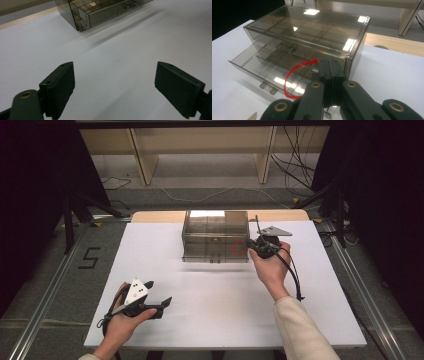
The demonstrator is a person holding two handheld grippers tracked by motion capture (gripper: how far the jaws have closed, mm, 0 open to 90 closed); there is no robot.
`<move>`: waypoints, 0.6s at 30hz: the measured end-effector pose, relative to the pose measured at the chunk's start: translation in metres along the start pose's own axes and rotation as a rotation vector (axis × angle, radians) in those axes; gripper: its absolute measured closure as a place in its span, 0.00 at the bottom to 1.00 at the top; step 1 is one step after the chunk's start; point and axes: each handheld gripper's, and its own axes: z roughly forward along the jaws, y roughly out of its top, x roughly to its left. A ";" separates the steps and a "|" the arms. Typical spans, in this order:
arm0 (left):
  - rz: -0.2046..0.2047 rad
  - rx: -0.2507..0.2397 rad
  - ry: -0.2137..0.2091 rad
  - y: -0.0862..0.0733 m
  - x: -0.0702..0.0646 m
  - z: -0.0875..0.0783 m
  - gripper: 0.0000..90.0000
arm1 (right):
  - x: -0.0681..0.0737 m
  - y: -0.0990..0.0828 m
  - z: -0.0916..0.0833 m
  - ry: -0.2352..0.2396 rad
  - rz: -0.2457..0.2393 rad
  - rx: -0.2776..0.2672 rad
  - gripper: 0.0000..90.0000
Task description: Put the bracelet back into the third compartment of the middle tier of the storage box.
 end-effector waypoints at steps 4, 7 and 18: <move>0.000 0.000 0.000 0.000 0.000 0.000 0.18 | 0.000 -0.001 0.003 -0.003 -0.003 0.009 1.00; 0.000 0.001 0.000 0.000 0.000 0.000 0.18 | 0.000 -0.001 0.006 -0.004 -0.010 0.014 1.00; -0.001 0.002 0.001 0.000 0.000 0.000 0.18 | 0.002 -0.004 0.016 -0.017 -0.026 0.036 1.00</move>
